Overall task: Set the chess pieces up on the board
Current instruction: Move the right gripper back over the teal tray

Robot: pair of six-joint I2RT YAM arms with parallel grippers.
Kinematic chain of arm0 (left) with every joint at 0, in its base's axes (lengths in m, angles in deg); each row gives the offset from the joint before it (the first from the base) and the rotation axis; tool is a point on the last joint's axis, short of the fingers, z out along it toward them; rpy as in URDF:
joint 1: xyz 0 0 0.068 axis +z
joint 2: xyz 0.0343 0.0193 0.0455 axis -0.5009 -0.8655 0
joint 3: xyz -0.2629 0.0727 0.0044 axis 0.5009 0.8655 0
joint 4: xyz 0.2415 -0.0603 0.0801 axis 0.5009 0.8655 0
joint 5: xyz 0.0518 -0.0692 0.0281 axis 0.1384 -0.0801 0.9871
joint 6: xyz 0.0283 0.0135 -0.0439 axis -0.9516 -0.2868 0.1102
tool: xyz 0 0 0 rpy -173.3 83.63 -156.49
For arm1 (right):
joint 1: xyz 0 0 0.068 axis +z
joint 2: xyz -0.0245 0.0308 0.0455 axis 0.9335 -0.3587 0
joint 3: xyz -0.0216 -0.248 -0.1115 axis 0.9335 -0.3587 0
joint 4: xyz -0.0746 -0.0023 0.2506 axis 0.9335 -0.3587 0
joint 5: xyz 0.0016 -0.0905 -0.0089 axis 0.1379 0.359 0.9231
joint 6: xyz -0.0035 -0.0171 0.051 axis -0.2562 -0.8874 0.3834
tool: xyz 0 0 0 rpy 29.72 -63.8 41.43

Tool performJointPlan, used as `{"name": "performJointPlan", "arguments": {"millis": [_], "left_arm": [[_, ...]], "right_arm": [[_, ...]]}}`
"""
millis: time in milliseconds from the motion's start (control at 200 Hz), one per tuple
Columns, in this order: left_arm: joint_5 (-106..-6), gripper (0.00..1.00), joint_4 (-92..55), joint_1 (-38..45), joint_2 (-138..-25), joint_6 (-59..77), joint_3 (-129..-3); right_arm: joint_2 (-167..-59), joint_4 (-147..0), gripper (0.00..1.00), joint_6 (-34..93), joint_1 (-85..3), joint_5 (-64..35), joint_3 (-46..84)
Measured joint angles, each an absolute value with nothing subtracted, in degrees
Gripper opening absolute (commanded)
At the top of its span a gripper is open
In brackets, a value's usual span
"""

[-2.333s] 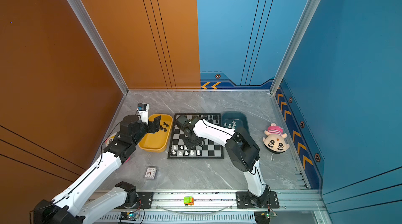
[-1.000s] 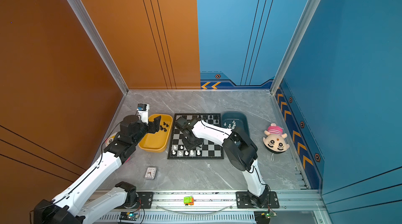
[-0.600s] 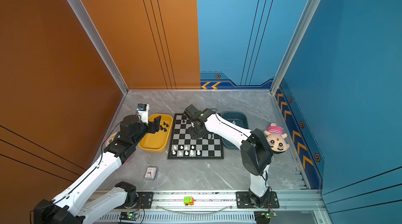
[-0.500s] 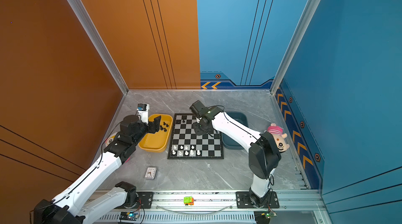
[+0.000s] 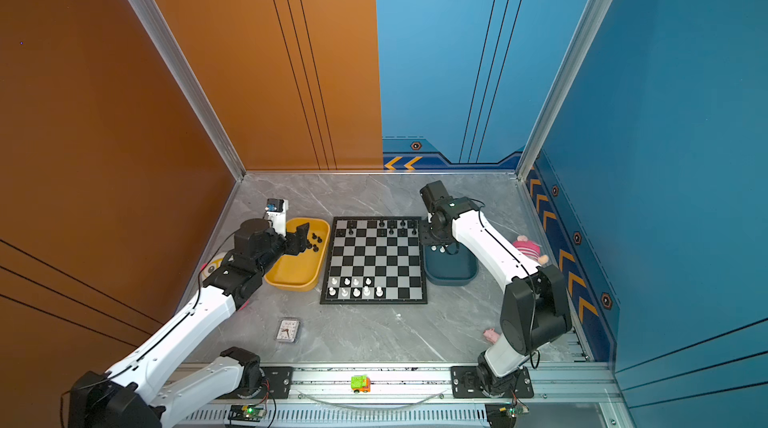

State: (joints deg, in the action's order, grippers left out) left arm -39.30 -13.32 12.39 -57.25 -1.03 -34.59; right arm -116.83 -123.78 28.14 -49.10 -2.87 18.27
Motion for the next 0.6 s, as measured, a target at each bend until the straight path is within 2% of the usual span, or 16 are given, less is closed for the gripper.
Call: {"name": "performJointPlan", "arguments": {"millis": [230, 601], "left_arm": [[-39.50, 0.76, -13.30, 12.39, -58.25, -0.44, -35.28], [-39.74, 0.75, -13.23, 12.39, -59.87, -0.26, -36.44]], "right_arm": [[-117.61, -120.91, 0.29, 27.02, -54.33, -4.46, 15.01], [-126.68, -116.26, 0.26, 26.63, -56.71, -7.66, 14.16]]}}
